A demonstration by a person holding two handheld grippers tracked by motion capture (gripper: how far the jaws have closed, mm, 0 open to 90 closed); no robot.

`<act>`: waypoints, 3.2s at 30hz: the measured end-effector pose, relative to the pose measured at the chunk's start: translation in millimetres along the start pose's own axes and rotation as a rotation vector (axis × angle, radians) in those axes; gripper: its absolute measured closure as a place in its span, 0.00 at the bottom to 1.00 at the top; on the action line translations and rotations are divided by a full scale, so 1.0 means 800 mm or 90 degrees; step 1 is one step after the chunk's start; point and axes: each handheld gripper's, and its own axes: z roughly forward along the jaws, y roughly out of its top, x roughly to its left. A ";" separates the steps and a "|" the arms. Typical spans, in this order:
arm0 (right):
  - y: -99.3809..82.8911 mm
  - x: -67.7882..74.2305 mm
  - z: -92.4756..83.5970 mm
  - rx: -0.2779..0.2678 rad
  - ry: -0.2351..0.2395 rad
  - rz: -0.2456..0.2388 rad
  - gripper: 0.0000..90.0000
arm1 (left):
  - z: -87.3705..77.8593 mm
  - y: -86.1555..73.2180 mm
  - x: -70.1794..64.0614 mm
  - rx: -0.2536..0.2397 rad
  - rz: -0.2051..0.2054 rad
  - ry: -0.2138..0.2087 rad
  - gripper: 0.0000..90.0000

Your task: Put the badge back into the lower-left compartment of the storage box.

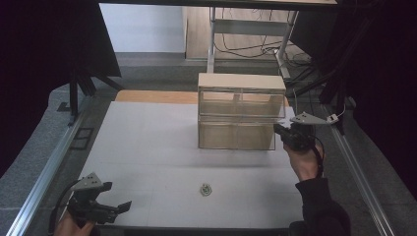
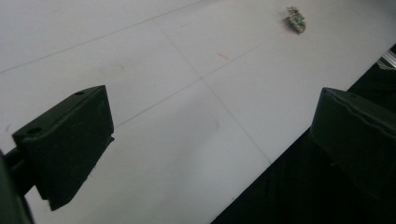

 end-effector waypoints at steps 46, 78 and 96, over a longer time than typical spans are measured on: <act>0.013 0.003 0.003 0.025 0.040 -0.003 1.00 | 0.204 0.122 -0.078 0.086 0.191 -0.160 0.00; 0.012 0.003 0.005 0.025 0.047 -0.001 1.00 | 0.258 0.129 -0.122 0.163 0.320 -0.110 0.59; 0.012 0.003 0.005 0.026 0.048 0.000 1.00 | 0.244 0.139 -0.111 0.155 0.194 -0.215 0.92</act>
